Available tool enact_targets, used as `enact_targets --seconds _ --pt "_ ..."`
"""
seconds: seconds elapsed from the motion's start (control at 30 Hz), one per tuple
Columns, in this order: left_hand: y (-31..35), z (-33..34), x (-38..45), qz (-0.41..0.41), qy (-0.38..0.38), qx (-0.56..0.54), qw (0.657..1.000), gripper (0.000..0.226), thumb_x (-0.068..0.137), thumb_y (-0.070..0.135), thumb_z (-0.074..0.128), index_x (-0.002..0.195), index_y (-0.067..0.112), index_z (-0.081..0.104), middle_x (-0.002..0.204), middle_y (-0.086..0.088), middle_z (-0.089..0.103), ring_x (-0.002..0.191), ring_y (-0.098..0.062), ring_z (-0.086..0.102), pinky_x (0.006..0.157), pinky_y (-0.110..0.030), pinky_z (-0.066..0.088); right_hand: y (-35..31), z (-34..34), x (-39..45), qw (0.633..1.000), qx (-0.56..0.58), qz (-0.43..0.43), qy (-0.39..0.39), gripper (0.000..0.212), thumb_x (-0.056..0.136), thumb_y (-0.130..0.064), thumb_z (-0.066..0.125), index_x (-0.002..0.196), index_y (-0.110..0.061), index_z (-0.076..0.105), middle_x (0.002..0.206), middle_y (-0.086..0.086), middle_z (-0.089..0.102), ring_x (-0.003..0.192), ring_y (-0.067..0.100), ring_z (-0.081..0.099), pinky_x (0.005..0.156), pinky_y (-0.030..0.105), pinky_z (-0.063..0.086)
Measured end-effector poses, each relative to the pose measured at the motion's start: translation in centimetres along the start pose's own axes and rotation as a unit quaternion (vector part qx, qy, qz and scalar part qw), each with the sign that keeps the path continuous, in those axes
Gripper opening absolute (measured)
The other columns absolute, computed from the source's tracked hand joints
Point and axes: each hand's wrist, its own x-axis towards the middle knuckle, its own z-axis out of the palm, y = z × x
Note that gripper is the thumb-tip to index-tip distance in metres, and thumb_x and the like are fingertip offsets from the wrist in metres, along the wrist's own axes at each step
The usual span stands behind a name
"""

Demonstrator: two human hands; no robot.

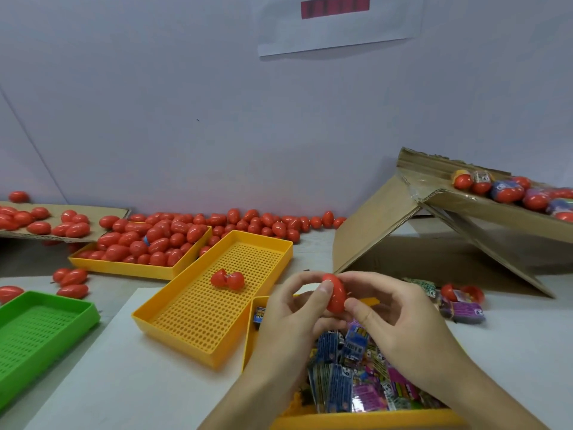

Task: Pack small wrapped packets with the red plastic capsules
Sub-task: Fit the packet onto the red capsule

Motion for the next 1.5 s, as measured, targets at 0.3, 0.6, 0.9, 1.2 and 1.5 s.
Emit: enact_targets --seconds 0.3,0.6,0.9,1.2,1.5 --pt "-0.4 -0.2 0.1 0.028 -0.016 0.026 0.999 0.020 0.084 0.041 0.071 0.099 0.027 0.073 0.087 -0.019 0.075 0.079 -0.032 0.074 0.072 -0.031 0.059 0.0 0.1 0.0 1.000 0.012 -0.017 0.005 0.037 0.079 -0.046 0.060 0.115 -0.051 0.061 0.109 -0.034 0.068 0.109 -0.008 0.062 0.088 0.009 0.049" --pt "-0.9 -0.2 0.1 0.063 -0.019 0.113 0.991 0.025 0.081 0.040 0.073 0.101 0.027 0.074 0.096 -0.005 0.072 0.085 -0.020 0.073 0.075 -0.031 0.061 -0.5 0.6 -0.3 0.999 -0.003 -0.035 0.021 0.042 0.077 -0.047 0.065 0.118 -0.042 0.065 0.107 -0.022 0.069 0.104 0.002 0.066 0.083 0.022 0.057" --pt "-0.6 -0.3 0.1 0.062 -0.010 0.112 0.992 0.016 0.084 0.033 0.072 0.099 0.028 0.068 0.093 0.002 0.071 0.076 -0.019 0.070 0.069 -0.032 0.059 -0.2 0.7 0.0 0.997 0.066 0.024 -0.019 0.032 0.087 -0.047 0.049 0.119 -0.052 0.053 0.109 -0.030 0.069 0.101 -0.010 0.062 0.079 0.010 0.050" --pt "-0.7 -0.3 0.4 0.017 0.026 0.030 0.999 0.022 0.078 0.034 0.079 0.097 0.027 0.071 0.100 -0.005 0.074 0.089 -0.024 0.074 0.071 -0.029 0.059 -0.3 0.9 -0.1 0.999 0.023 0.015 -0.043 0.039 0.089 -0.050 0.049 0.122 -0.038 0.066 0.103 -0.021 0.069 0.101 0.002 0.064 0.081 0.021 0.055" --pt "-0.9 -0.6 1.4 -0.056 0.178 -0.109 0.976 0.009 0.099 0.014 0.052 0.096 0.008 0.058 0.057 -0.001 0.069 0.061 -0.014 0.071 0.059 -0.023 0.058 0.1 -1.0 -0.1 0.952 -0.288 0.023 -0.106 0.024 0.079 -0.057 0.074 0.089 -0.035 0.073 0.075 -0.021 0.060 0.082 -0.005 0.056 0.058 0.014 0.045"
